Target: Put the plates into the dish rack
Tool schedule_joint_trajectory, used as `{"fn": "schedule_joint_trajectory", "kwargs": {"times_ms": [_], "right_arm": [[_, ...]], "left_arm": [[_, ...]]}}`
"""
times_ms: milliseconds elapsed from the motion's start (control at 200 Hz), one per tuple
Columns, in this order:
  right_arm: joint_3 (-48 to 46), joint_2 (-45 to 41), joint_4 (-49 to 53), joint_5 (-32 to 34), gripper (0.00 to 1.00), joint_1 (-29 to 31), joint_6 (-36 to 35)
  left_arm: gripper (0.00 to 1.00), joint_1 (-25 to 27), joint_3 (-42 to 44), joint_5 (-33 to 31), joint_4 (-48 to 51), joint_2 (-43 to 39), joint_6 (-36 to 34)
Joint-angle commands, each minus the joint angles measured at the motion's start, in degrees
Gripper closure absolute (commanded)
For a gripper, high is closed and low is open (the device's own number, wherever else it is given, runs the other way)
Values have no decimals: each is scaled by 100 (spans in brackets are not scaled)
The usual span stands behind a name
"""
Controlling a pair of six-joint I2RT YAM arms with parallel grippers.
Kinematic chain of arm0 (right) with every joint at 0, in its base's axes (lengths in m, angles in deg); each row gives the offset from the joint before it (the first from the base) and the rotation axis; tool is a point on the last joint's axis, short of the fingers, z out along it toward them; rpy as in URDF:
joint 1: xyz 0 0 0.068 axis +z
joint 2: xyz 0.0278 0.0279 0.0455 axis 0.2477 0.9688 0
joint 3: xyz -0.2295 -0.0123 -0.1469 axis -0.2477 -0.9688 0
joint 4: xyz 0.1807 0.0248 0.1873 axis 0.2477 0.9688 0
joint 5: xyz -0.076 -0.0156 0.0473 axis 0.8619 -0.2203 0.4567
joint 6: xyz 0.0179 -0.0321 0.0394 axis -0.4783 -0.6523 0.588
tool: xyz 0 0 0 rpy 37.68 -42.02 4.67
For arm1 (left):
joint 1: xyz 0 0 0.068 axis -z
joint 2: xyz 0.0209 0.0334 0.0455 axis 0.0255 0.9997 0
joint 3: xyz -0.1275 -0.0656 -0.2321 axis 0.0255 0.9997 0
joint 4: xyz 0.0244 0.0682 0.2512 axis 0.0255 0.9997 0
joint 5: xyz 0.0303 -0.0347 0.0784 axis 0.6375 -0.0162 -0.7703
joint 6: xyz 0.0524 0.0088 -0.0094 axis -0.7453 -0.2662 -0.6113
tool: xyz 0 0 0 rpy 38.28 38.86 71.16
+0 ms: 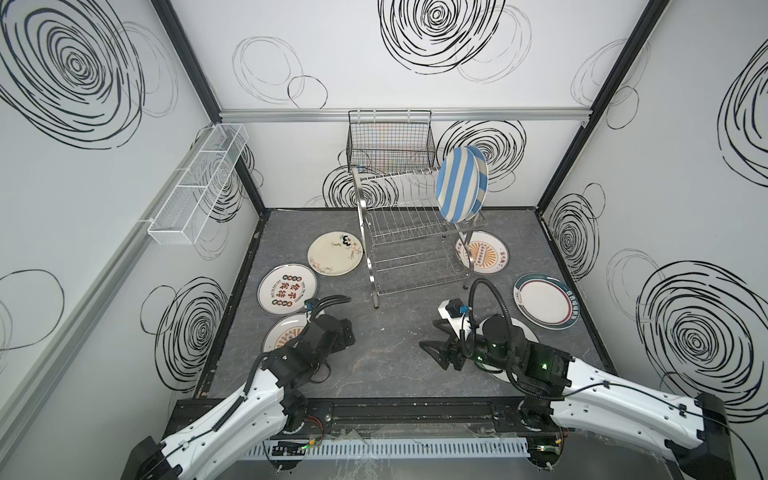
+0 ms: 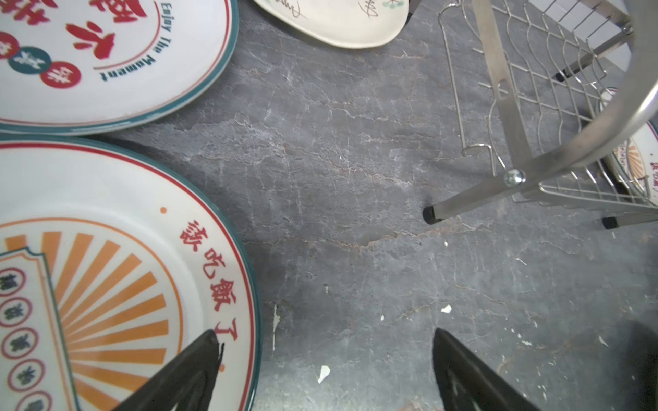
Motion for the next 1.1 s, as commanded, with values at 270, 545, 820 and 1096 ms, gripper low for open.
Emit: {"fn": "schedule_joint_trajectory", "kwargs": {"times_ms": [270,545,820,1096], "right_arm": [[-1172,-254,-920,47,22,59,1003],[-1769,-494,-1206,39,22,58,1517],[-1969,-697,-1302,131,21,44,1731],[-1992,-739,-1312,152,20,-17,1782]], "left_arm": [[4,436,368,-533,346,-146,795],[4,439,616,-396,142,-256,802],[4,438,710,-222,-241,-13,674],[4,445,776,-42,-473,129,596]]}}
